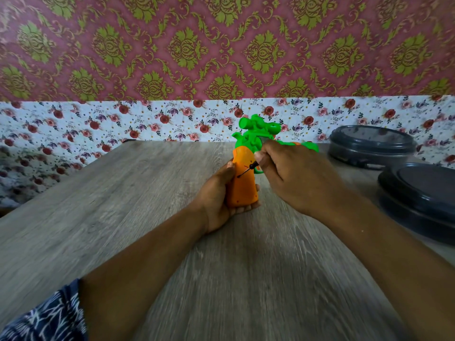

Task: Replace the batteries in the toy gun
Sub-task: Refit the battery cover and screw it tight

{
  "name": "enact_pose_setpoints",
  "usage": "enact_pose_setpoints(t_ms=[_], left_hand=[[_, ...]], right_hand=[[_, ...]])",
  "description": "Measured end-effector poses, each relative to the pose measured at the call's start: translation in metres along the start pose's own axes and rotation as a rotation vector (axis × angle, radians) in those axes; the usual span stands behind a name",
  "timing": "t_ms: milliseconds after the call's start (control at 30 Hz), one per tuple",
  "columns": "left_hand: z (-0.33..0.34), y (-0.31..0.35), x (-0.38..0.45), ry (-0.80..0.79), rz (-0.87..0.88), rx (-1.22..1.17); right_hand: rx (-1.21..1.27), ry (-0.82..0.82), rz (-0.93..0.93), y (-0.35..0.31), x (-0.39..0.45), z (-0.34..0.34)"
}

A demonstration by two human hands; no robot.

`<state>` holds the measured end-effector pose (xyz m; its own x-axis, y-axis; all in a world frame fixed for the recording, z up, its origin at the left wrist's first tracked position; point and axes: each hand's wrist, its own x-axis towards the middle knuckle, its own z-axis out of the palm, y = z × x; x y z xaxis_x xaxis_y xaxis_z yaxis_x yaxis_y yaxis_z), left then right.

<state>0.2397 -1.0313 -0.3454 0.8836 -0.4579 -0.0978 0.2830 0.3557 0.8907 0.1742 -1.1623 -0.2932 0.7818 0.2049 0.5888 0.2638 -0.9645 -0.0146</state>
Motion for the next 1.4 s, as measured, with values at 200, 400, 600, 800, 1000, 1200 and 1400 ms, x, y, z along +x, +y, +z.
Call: enact_pose_setpoints(t_ms=[200,400,600,800,1000,1200,1400], left_hand=[[0.001,0.000,-0.001,-0.008,0.010,0.036],[0.000,0.000,-0.002,-0.020,0.012,0.038],[-0.001,-0.001,0.000,-0.014,0.011,0.031],[-0.001,0.000,0.002,-0.015,0.002,0.004],[-0.003,-0.002,0.004,-0.017,0.020,0.022],[-0.004,-0.002,0.005,-0.024,0.023,0.036],[-0.005,-0.004,0.008,-0.045,0.049,0.075]], right_hand=[[0.361,0.030,-0.015,-0.007,0.003,-0.002],[0.178,0.174,-0.034,-0.003,0.001,-0.004],[-0.007,0.183,-0.066,-0.004,0.000,0.002],[0.220,-0.014,-0.073,-0.008,0.002,0.005],[0.094,0.069,-0.069,-0.009,0.001,0.001],[0.062,0.074,-0.046,-0.008,0.000,0.003],[0.431,-0.070,0.009,-0.009,0.004,0.003]])
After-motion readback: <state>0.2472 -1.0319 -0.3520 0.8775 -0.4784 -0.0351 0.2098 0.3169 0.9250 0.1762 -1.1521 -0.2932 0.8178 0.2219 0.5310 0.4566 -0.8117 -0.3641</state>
